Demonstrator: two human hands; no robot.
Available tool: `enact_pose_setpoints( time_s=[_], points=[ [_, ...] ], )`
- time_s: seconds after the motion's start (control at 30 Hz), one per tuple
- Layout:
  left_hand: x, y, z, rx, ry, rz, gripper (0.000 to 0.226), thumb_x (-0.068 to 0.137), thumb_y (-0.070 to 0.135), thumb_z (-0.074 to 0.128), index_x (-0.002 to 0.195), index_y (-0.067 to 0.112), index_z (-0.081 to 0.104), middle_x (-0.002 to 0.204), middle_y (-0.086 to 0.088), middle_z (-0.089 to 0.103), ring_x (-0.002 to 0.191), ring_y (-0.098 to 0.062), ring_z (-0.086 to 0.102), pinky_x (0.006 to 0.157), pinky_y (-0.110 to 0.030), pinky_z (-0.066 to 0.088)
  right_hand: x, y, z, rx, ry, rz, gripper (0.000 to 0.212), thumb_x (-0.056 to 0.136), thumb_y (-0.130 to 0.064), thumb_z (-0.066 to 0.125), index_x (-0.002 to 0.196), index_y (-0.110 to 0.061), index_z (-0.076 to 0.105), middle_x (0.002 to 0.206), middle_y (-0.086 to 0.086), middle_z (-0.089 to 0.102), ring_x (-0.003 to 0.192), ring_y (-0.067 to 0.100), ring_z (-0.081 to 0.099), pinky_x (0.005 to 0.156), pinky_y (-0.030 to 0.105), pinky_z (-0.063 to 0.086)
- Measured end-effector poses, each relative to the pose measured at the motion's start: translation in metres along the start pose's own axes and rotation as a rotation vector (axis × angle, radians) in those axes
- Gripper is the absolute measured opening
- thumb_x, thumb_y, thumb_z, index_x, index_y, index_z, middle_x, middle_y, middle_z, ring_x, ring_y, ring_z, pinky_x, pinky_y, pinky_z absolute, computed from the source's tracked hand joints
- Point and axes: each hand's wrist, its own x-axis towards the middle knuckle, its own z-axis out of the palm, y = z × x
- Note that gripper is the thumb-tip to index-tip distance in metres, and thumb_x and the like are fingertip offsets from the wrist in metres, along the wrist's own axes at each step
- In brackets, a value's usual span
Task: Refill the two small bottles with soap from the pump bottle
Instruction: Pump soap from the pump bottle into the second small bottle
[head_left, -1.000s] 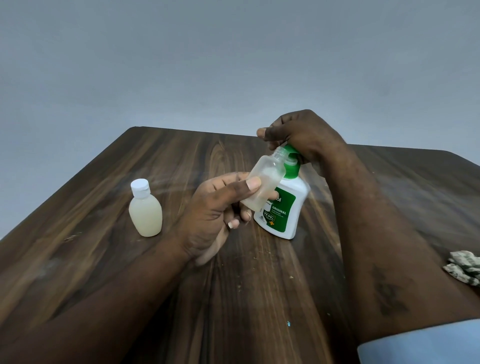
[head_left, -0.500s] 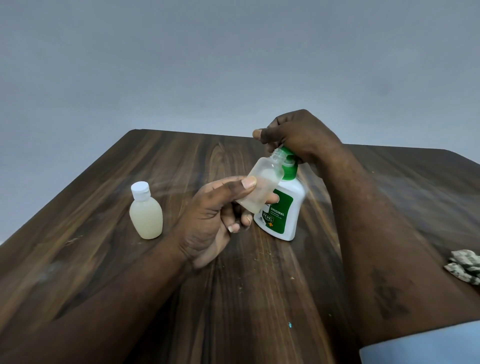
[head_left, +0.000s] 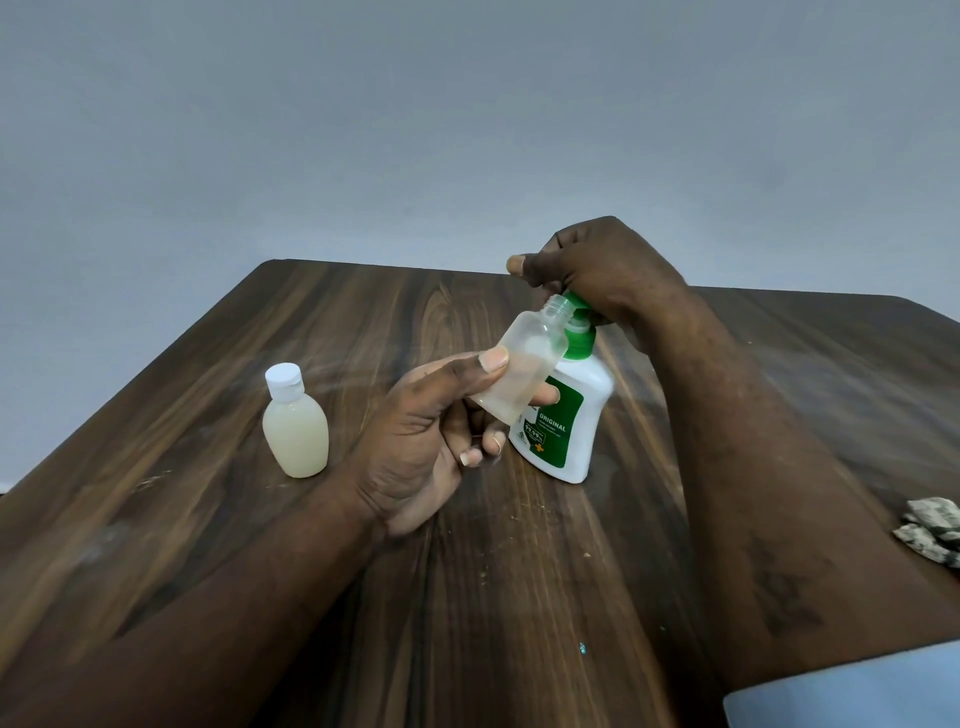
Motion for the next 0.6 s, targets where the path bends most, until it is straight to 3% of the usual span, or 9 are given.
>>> enact_pose_setpoints(
  time_s=[0.2,0.33,0.6],
  points=[
    [0.0008,-0.0019,-0.0001,-0.027,0.012,-0.017,0.037,0.092,0.035,0.06,0.107,0.005,0.077,0.11,-0.025,0.072,0.054,-0.011,0.05,0.044,-0.018,0.039,0.0003,0.0024,0.0046,0.02,-0.052,0.047,0.031,0.083,-0.038,0.086,0.091,-0.012,0.072,0.071,0.005,0.057,0.056,0.017,0.046,0.054,0.028,0.039],
    [0.0003,-0.0018,0.0002,-0.016,0.012,-0.019,0.037,0.09,0.035,0.062,0.106,0.006,0.077,0.109,-0.025,0.072,0.055,-0.012,0.05,0.044,-0.017,0.039,0.0001,0.0037,0.0041,0.008,-0.061,0.04,0.046,0.084,-0.041,0.085,0.101,0.001,0.074,0.076,0.009,0.056,0.056,0.017,0.045,0.053,0.027,0.039],
    [-0.0001,-0.0004,0.0008,-0.05,0.016,-0.016,0.039,0.086,0.037,0.064,0.108,0.008,0.078,0.109,-0.022,0.073,0.054,-0.011,0.05,0.044,-0.017,0.038,-0.0007,-0.0006,0.0016,0.0,-0.019,0.018,0.05,0.086,-0.042,0.083,0.098,0.005,0.072,0.073,0.005,0.058,0.058,0.019,0.046,0.054,0.029,0.037]
  ],
)
